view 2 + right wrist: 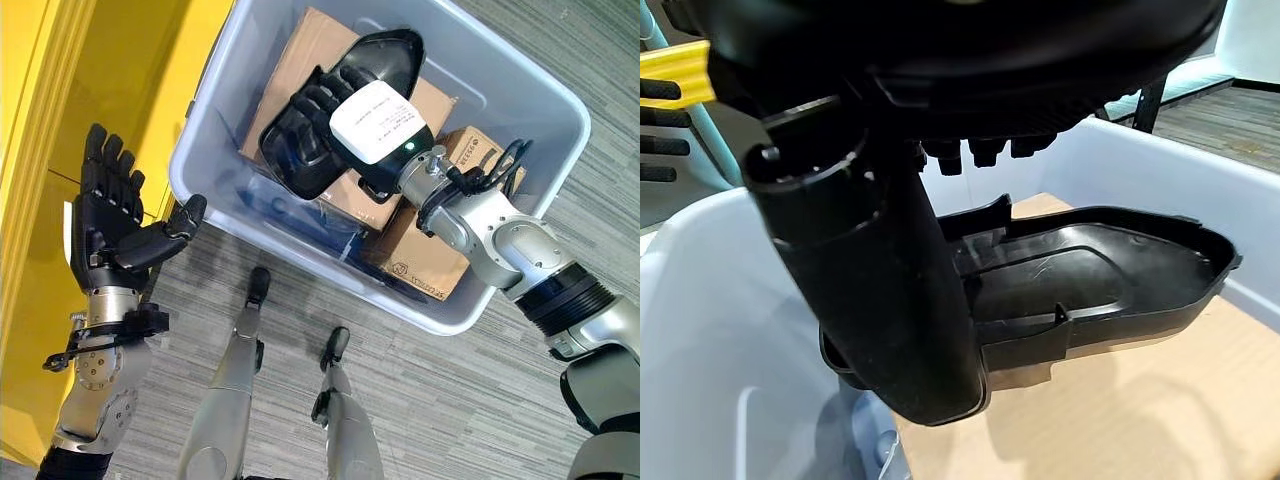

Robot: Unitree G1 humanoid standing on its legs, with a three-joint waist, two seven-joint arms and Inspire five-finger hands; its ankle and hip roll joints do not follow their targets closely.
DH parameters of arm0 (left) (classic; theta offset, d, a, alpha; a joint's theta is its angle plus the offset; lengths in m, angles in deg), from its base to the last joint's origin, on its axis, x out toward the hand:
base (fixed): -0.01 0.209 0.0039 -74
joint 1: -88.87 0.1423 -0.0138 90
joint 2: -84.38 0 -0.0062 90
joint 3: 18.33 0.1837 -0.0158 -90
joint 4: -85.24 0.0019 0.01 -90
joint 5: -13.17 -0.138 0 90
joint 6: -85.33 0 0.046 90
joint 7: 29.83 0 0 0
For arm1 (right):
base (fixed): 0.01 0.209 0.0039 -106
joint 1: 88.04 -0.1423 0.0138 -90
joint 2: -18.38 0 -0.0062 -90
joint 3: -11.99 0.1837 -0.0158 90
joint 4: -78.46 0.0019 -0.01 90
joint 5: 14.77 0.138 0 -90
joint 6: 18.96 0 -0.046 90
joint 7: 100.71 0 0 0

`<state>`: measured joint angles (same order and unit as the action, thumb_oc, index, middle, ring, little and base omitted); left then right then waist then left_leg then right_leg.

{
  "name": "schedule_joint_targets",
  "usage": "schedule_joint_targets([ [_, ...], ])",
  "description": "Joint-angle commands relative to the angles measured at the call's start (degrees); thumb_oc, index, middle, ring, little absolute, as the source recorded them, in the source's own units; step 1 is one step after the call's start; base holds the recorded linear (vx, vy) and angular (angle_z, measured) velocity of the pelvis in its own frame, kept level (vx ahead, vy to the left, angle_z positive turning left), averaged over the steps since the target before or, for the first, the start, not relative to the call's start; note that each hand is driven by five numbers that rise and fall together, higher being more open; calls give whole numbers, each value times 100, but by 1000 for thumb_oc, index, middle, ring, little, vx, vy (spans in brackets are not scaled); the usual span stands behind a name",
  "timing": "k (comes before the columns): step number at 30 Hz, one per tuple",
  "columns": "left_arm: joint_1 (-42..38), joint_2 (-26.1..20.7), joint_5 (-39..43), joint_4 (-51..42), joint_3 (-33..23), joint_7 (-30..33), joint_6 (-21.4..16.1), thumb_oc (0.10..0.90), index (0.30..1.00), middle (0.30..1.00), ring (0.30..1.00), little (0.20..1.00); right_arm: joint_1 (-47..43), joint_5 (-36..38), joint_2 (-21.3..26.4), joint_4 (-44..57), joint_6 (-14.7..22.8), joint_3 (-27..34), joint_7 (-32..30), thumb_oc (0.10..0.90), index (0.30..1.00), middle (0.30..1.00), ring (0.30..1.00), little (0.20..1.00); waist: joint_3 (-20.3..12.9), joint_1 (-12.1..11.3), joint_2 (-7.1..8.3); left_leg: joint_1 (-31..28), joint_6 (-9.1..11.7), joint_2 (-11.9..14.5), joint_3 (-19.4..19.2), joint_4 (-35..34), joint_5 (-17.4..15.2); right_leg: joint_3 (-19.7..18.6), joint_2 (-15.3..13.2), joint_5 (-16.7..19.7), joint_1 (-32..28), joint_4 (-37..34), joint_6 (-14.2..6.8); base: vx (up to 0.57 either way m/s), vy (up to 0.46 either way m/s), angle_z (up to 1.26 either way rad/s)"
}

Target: Move parts from the plastic box to the shelf.

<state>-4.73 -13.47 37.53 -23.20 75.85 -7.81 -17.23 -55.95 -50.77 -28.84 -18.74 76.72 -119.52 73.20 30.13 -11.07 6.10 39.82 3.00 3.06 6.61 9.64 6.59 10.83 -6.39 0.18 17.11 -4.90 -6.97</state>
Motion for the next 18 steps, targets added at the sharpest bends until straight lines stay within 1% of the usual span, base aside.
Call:
schedule_joint_targets([
  [1,-5,-245,-194,-919,-194,-20,-576,900,1000,1000,1000,1000,-722,-78,190,398,15,279,-421,900,1000,1000,1000,1000,-34,86,-56,626,145,2,-285,405,-10,105,-292,-736,-1368,-10,-124,34,-12,7],
  [11,13,-239,-207,-911,-187,2,-600,900,1000,1000,1000,1000,-540,-114,251,369,-20,428,-460,900,1000,1000,1000,1000,-34,129,-113,956,134,-53,-275,683,-124,166,-279,-781,-1274,-10,-102,15,-11,4],
  [18,-6,-231,-211,-930,-188,16,-619,900,1000,1000,1000,1000,-535,-119,145,188,-31,394,-471,900,1000,1000,1000,1000,-34,144,-145,1109,122,-85,-263,782,-163,181,-274,-832,-1223,-10,-95,0,0,0],
])
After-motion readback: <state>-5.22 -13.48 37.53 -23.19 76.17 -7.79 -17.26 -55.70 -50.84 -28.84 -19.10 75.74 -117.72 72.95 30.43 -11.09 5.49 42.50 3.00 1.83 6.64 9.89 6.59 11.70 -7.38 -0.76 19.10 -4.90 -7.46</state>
